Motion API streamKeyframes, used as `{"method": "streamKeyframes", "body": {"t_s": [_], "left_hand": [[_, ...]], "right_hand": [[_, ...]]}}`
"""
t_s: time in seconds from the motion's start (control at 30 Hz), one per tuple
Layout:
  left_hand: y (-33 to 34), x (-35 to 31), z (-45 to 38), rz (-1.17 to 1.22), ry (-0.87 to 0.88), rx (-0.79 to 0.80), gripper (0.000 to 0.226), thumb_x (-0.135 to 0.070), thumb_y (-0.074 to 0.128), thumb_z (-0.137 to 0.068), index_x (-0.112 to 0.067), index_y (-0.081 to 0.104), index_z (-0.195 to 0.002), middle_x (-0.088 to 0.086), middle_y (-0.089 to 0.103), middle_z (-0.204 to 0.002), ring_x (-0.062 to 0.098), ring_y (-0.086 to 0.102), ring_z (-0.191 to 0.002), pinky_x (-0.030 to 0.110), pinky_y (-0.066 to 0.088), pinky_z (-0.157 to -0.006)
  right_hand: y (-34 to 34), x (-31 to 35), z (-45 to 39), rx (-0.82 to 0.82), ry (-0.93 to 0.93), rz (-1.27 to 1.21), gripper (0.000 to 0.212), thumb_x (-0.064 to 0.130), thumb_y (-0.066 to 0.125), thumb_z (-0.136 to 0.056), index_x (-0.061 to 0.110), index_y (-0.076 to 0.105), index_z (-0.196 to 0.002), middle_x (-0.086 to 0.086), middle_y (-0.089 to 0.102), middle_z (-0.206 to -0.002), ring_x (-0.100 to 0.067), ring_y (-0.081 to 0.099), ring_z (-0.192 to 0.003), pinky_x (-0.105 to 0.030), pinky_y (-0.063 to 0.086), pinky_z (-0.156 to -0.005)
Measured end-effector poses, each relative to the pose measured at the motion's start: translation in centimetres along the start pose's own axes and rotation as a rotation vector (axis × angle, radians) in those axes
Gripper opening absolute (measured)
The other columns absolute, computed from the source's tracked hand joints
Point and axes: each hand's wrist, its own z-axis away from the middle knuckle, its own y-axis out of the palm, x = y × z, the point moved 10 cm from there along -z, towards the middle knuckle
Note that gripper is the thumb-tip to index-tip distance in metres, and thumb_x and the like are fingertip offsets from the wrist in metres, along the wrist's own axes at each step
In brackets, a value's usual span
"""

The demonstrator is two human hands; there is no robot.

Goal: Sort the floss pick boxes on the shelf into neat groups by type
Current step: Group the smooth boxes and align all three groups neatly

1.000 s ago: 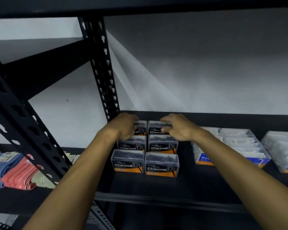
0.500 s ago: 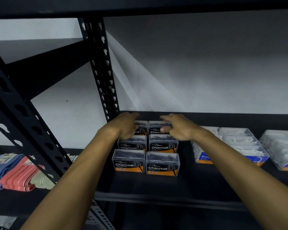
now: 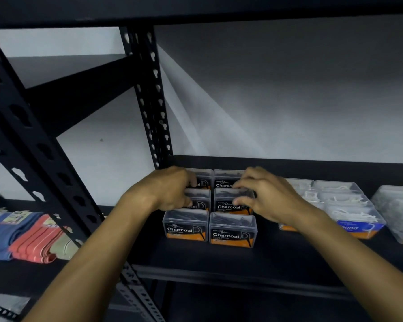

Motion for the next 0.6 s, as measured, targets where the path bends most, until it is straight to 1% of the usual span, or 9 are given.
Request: {"method": "streamKeyframes", "body": {"t_s": [0.07, 0.13, 0.23, 0.33, 0.47, 0.6], "left_hand": [[0.0, -0.4, -0.1, -0.041, 0.010, -0.027, 0.037, -0.034, 0.070, -0.084, -0.027, 0.056, -0.118, -0.006, 0.058, -0.119, 0.017, 0.057, -0.100, 0.029, 0.044, -0.074], [-0.2, -0.8, -0.2, -0.096, 0.028, -0.069, 0.034, -0.034, 0.068, -0.084, -0.027, 0.056, -0.115, -0.006, 0.058, -0.118, 0.017, 0.056, -0.099, 0.031, 0.043, -0.074], [-0.5, -1.1, -0.2, -0.153, 0.049, -0.123, 0.034, -0.032, 0.065, -0.086, -0.025, 0.055, -0.118, -0.004, 0.054, -0.119, 0.018, 0.053, -0.103, 0.034, 0.045, -0.079], [-0.4, -1.3, -0.3, -0.184, 0.064, -0.159, 0.035, -0.031, 0.063, -0.087, -0.023, 0.055, -0.120, -0.001, 0.053, -0.118, 0.019, 0.051, -0.106, 0.037, 0.048, -0.081], [-0.2, -1.1, -0.3, -0.182, 0.061, -0.199, 0.041, -0.031, 0.066, -0.086, -0.022, 0.053, -0.124, 0.000, 0.052, -0.119, 0.019, 0.049, -0.109, 0.039, 0.050, -0.082], [-0.4, -1.2, -0.4, -0.197, 0.070, -0.266, 0.044, -0.027, 0.065, -0.087, -0.020, 0.051, -0.128, 0.001, 0.051, -0.122, 0.019, 0.047, -0.111, 0.039, 0.051, -0.083]], "right_hand": [[0.7, 0.2, 0.1, 0.030, -0.005, 0.031, 0.050, 0.049, 0.066, -0.080, 0.023, 0.061, -0.123, 0.010, 0.050, -0.109, -0.002, 0.038, -0.097, -0.022, 0.038, -0.074], [1.2, 0.4, 0.1, 0.060, -0.006, 0.072, 0.053, 0.047, 0.067, -0.081, 0.022, 0.057, -0.127, 0.008, 0.048, -0.112, -0.006, 0.041, -0.102, -0.023, 0.040, -0.073], [1.4, 0.3, 0.1, 0.068, 0.004, 0.089, 0.053, 0.041, 0.068, -0.083, 0.020, 0.056, -0.129, 0.006, 0.047, -0.116, -0.010, 0.042, -0.107, -0.022, 0.039, -0.072], [1.6, 0.0, 0.0, 0.089, 0.017, 0.088, 0.051, 0.040, 0.067, -0.083, 0.022, 0.055, -0.130, 0.006, 0.048, -0.118, -0.009, 0.042, -0.109, -0.019, 0.035, -0.074], [1.6, -0.2, -0.3, 0.088, 0.025, 0.084, 0.050, 0.040, 0.068, -0.083, 0.021, 0.056, -0.128, 0.007, 0.049, -0.118, -0.010, 0.042, -0.110, -0.023, 0.042, -0.077], [1.5, -0.4, -0.6, 0.064, 0.031, 0.085, 0.049, 0.039, 0.068, -0.083, 0.020, 0.058, -0.126, 0.006, 0.050, -0.118, -0.011, 0.042, -0.110, -0.028, 0.047, -0.081]]}}
